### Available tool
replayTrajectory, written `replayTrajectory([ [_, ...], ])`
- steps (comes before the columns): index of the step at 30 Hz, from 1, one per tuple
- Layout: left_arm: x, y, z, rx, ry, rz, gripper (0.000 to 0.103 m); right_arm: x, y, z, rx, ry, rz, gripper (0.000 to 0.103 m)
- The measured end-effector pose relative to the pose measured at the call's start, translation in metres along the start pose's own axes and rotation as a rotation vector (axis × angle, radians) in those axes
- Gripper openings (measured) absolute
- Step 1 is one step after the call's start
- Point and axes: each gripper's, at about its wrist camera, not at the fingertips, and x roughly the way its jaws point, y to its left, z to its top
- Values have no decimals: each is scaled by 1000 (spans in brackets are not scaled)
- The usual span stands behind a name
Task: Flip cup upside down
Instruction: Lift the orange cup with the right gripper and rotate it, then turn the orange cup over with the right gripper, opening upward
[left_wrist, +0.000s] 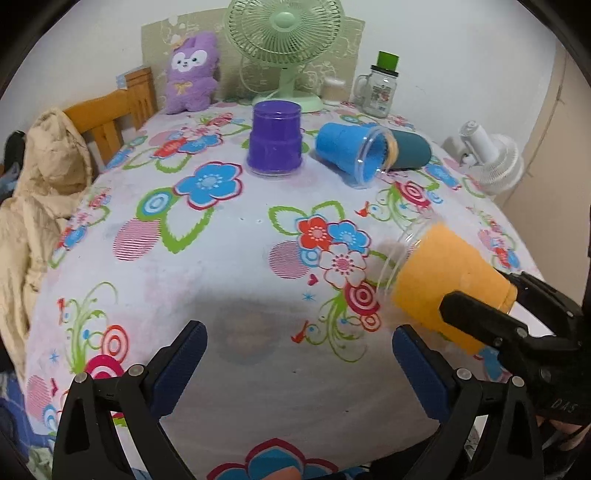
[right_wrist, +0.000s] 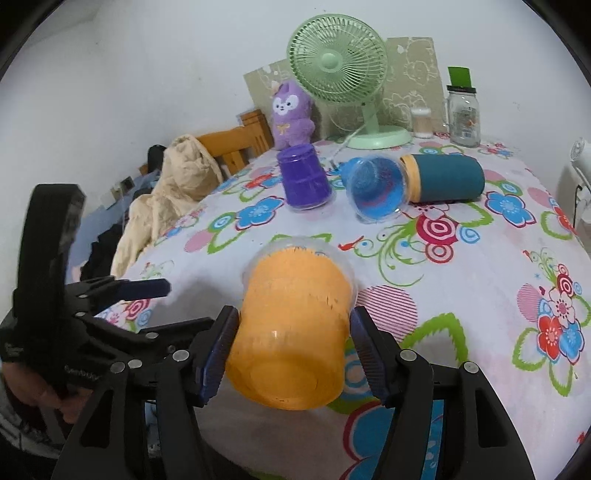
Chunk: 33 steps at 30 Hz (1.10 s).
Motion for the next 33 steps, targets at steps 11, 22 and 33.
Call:
replayTrajectory([
  [11, -11, 30, 6, -112, -42, 41, 102, 29, -1, 29, 16, -35, -63, 69],
  [22, -10, 22, 5, -99, -40, 43, 102, 24, -19, 21, 126, 0, -39, 91],
  [33, -5, -3, 7, -63, -29, 35, 102, 2, -27, 14, 88, -10, -87, 91],
])
